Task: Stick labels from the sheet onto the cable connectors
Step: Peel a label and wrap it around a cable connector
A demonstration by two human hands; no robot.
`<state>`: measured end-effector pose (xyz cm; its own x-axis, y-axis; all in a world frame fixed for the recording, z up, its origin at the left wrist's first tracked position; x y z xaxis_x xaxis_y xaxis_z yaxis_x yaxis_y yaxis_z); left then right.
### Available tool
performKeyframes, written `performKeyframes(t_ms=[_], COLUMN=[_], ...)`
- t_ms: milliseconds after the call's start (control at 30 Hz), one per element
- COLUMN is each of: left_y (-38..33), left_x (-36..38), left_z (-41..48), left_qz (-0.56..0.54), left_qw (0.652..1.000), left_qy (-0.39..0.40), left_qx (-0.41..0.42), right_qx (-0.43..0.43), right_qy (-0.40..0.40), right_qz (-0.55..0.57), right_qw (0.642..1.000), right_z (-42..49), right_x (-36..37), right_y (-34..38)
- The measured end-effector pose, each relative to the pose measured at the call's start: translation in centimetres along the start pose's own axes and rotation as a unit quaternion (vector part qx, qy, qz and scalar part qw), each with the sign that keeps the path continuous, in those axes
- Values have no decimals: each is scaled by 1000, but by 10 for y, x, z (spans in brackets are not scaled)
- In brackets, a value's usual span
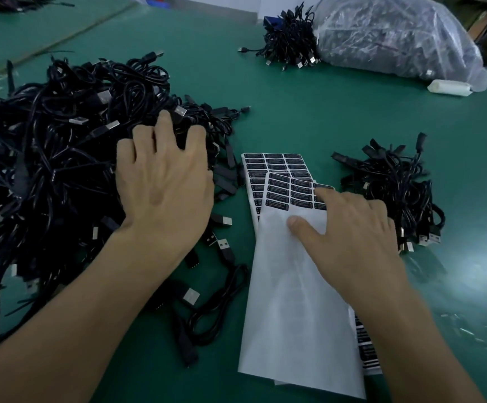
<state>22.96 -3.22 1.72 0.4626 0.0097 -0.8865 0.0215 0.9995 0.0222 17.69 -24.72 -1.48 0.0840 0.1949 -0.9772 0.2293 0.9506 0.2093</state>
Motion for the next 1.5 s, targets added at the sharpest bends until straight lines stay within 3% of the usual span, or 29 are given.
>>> performKeyframes(t_ms=[200,467,667,767,900,1033,1167,1267,1367,1500], left_y=[2,1,4,0,-15,-25,-18,-3,6,7], left_x=[-2,-10,-18,-34,-60,-66,-67,-64,-73,-66], left_z=[0,0,1,-4,-18,-27,-21,-15,-15,-11], left_qz=[7,-52,-129,-221,-328,-365,-338,-335,-384,-414], left_qw=[1000,998,990,964,889,852,868,884,858,858], left_qy=[-8,-34,-64,-139,-270,-298,-306,-305,-331,-295], left_qx=[9,15,3,53,174,230,196,116,78,68], right_qx=[-1,-43,-56,-44,-40,-26,15,33,17,-6], right_qy=[59,-1,-39,-40,-36,-40,-40,-30,-48,-93], right_qz=[-1,119,259,291,302,324,372,413,431,250], right_qw=[998,992,963,955,952,945,927,910,901,964], right_z=[-4,4,8,11,12,12,16,18,17,13], right_x=[16,13,7,10,13,15,13,9,3,0], right_y=[6,10,4,0,0,-3,-14,-18,-17,-11])
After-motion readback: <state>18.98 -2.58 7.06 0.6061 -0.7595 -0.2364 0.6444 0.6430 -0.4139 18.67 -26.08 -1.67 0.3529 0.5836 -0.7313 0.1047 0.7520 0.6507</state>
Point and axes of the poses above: each hand's wrist, its own z-axis towards the middle knuckle, its own x-axis out of the palm, y = z × x, the point moved 9 cm from there along z, towards the middle knuckle
